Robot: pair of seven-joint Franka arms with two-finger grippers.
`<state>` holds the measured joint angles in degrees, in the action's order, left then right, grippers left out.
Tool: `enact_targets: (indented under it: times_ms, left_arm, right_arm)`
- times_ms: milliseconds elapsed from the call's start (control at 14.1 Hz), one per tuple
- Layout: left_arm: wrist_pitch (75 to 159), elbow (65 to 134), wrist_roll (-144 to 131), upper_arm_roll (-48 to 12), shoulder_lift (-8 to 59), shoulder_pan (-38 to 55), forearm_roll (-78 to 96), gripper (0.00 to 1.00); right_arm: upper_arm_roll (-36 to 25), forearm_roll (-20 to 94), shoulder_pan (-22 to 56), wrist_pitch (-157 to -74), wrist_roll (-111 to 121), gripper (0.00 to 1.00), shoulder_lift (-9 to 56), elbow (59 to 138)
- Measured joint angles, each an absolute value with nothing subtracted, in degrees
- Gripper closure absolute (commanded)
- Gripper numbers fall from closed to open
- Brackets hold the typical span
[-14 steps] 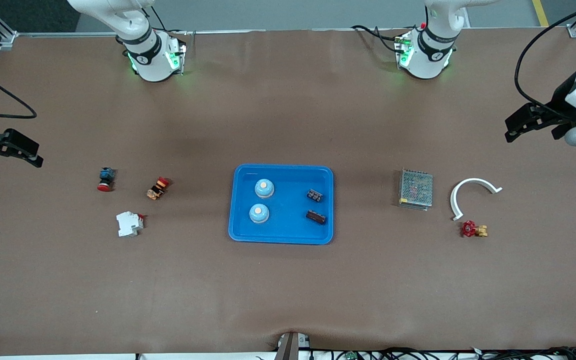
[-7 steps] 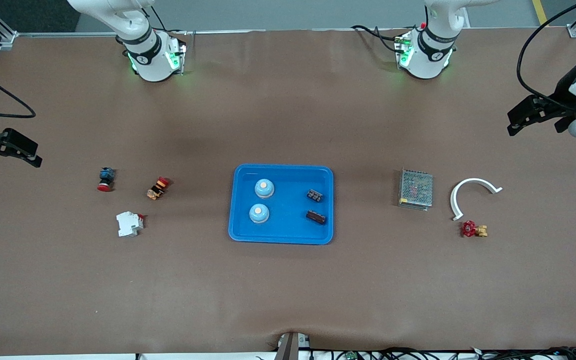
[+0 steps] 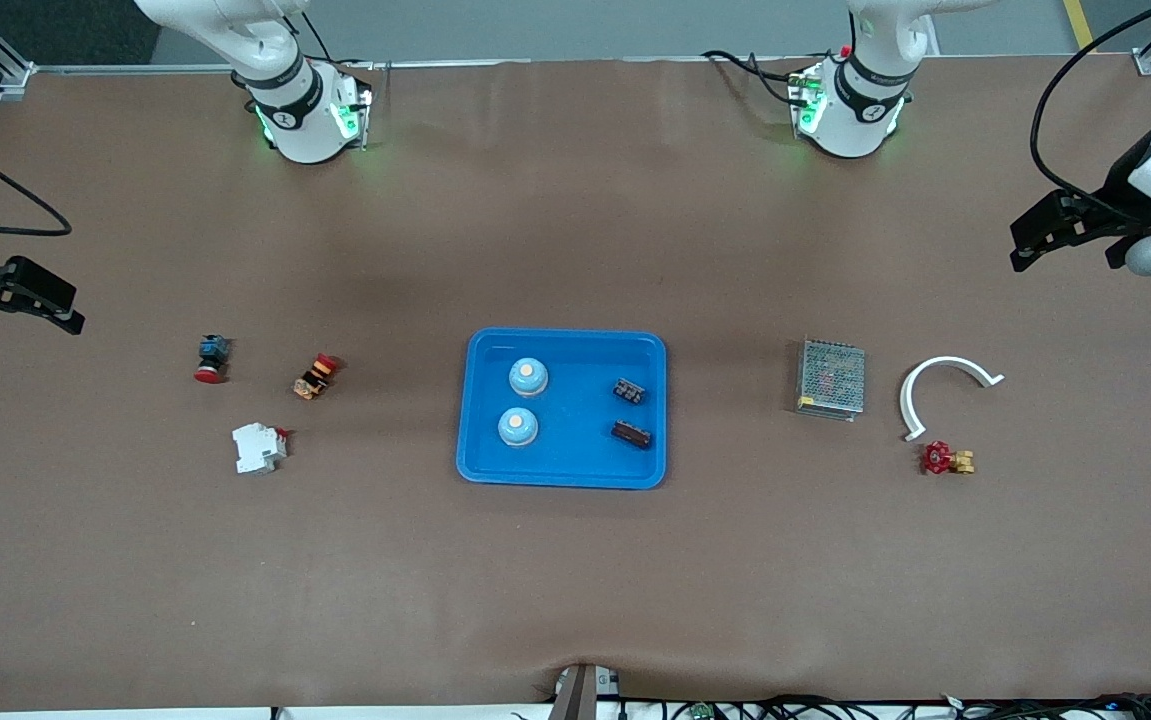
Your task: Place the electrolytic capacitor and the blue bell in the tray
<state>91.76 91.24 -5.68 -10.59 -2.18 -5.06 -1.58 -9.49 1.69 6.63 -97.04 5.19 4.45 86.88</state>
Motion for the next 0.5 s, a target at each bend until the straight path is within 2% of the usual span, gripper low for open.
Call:
enact_targets:
  times_ms: [497]
  left_arm:
    - [88.4, 90.4, -5.7, -10.7, -2.2, -5.1, -3.4, 0.00]
  right_arm:
    - [-9.5, 1.7, 6.6, -93.6, 5.2, 0.00, 4.5, 86.9]
